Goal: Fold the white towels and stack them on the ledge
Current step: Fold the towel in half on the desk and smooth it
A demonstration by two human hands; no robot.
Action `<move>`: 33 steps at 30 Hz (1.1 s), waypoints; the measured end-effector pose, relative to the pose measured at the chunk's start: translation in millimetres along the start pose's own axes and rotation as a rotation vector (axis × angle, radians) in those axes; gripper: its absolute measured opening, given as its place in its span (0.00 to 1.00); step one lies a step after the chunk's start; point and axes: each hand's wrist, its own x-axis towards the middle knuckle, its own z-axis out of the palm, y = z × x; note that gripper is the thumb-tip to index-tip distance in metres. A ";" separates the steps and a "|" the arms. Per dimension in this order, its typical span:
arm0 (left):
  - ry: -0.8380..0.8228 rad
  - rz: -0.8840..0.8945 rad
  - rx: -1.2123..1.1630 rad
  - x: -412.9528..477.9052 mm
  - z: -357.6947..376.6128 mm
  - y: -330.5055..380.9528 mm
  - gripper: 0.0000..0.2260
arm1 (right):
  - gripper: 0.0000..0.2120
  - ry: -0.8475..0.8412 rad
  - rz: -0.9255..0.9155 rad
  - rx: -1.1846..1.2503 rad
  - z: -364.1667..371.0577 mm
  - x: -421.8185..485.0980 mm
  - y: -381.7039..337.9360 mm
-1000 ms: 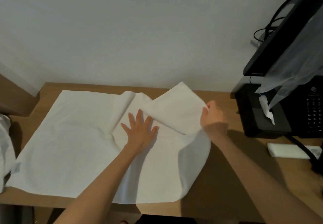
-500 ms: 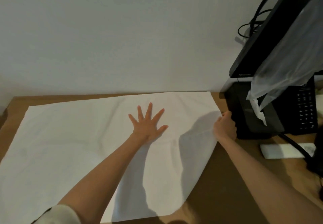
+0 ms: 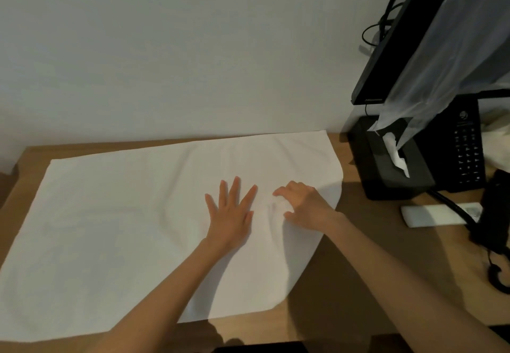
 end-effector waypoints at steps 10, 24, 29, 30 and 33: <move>-0.122 -0.034 -0.012 -48.3 26.8 -4.0 0.33 | 0.07 -0.183 0.259 -0.084 -18.9 -73.2 6.3; -0.074 0.104 -0.014 -83.0 14.7 0.4 0.31 | 0.18 -0.391 0.478 -0.015 -8.4 -139.0 -15.2; 0.139 -0.030 -0.138 -65.5 -11.6 -2.9 0.28 | 0.21 -0.098 0.270 0.203 -2.8 -92.3 -47.6; 0.157 -0.047 -0.131 -58.2 -13.9 -4.8 0.29 | 0.21 -0.021 0.246 0.209 5.3 -79.3 -50.8; 0.187 -0.061 -0.100 -31.4 -15.5 -12.7 0.26 | 0.24 0.130 0.277 0.190 29.5 -35.9 -58.1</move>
